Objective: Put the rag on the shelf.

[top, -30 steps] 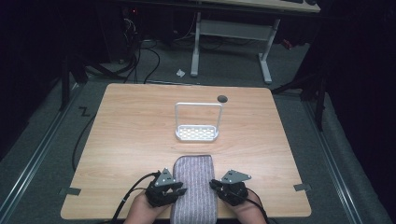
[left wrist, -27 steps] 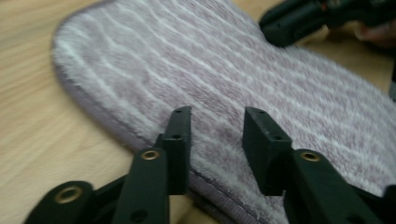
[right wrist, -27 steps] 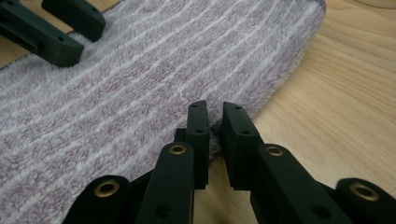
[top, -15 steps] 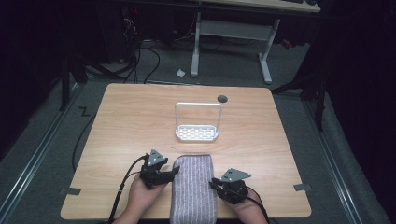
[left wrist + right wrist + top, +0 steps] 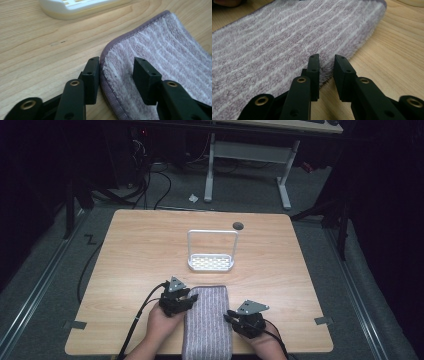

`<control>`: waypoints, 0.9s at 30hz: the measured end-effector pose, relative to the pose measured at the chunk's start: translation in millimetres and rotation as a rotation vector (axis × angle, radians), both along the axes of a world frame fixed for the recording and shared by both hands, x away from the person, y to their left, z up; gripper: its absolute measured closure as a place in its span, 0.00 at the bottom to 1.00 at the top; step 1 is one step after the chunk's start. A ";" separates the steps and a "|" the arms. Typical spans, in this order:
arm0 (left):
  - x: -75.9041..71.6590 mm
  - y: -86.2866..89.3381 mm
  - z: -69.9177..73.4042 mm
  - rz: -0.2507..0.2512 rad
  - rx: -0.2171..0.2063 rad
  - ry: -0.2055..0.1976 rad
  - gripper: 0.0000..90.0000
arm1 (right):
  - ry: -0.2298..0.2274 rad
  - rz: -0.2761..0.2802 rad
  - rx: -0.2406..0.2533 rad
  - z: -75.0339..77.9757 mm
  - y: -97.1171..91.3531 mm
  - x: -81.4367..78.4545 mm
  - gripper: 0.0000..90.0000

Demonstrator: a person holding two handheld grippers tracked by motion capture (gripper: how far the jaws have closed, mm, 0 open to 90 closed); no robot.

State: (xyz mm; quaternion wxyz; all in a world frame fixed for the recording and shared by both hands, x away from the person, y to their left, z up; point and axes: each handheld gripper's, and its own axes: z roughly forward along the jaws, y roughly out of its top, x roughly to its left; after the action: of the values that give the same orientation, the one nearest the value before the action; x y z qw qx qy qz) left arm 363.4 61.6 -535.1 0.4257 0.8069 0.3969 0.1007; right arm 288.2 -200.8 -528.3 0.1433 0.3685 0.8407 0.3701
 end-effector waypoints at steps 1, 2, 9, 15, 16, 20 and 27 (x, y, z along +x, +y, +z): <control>-1.1 -1.3 0.0 -0.002 -0.003 0.004 0.71 | -0.019 -0.004 0.014 1.7 0.2 -0.3 0.84; -2.1 -2.6 -0.1 -0.008 0.000 0.001 0.73 | -0.029 -0.010 0.028 3.3 0.2 -0.2 0.84; 0.4 -0.4 -1.0 -0.013 -0.029 0.031 0.86 | -0.054 -0.106 0.084 12.3 3.1 13.9 0.74; -1.2 -1.8 -0.7 -0.017 -0.015 0.020 0.87 | -0.082 -0.207 0.069 16.2 8.1 40.1 0.67; -0.8 -1.1 -0.9 -0.017 -0.023 0.027 0.87 | -0.055 -0.236 0.086 15.0 8.2 52.4 0.65; -0.8 -0.1 -0.9 -0.017 -0.027 0.032 0.87 | -0.007 -0.257 0.116 7.7 8.1 61.1 0.67; 0.0 1.6 -1.2 -0.015 -0.041 0.045 0.87 | 0.013 -0.242 0.087 1.0 13.4 58.8 0.69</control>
State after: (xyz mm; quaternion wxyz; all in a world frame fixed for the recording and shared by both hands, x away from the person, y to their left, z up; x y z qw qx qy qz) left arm 363.4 63.2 -536.3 0.4337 0.8031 0.4023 0.0712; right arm 346.9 -187.4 -527.3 0.1650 0.4755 0.7741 0.3839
